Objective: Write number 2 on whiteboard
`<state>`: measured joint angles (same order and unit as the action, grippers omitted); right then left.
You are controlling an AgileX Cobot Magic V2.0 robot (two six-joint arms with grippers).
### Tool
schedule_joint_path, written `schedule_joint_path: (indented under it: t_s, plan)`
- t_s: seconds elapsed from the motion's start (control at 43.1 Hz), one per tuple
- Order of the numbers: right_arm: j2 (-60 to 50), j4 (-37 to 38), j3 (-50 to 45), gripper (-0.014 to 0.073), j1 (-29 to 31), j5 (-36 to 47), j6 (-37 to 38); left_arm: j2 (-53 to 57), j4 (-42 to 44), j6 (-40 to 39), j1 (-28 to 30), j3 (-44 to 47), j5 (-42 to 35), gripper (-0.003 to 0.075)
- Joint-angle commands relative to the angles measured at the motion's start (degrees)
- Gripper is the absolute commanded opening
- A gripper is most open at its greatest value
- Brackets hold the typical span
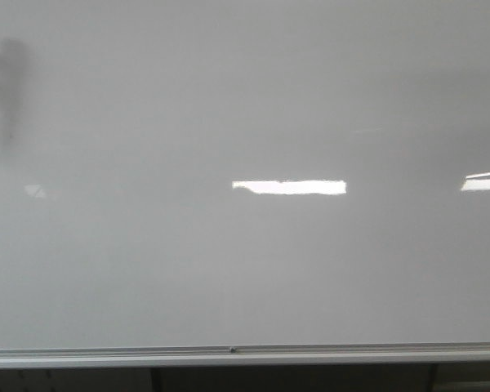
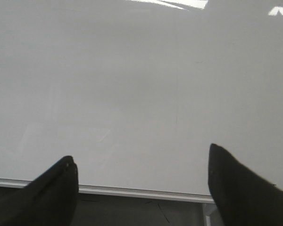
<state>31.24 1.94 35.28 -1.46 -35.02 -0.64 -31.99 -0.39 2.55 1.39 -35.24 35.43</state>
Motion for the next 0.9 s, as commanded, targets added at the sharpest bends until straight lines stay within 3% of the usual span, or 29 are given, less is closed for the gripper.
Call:
schedule_joint_path:
  t_s: [0.0, 0.209, 0.579, 0.881]
  plan:
    - [0.58, 0.84, 1.43, 0.0604, 0.19, 4.28, -0.26, -2.65, 0.39, -0.16, -0.43, -3.3, -3.46, 0.0555]
    - [0.58, 0.84, 1.43, 0.0604, 0.19, 4.33, -0.26, -11.53, 0.39, -0.14, -0.43, -8.57, 0.23, 0.0555]
    - [0.58, 0.84, 1.43, 0.0604, 0.19, 4.33, -0.26, -29.14, 2.96, 0.07, -5.36, -17.31, -0.15, 0.0555]
    - [0.58, 0.84, 1.43, 0.0604, 0.19, 4.33, -0.26, -41.66, 3.35, 0.07, -5.59, -23.42, -2.22, 0.0554]
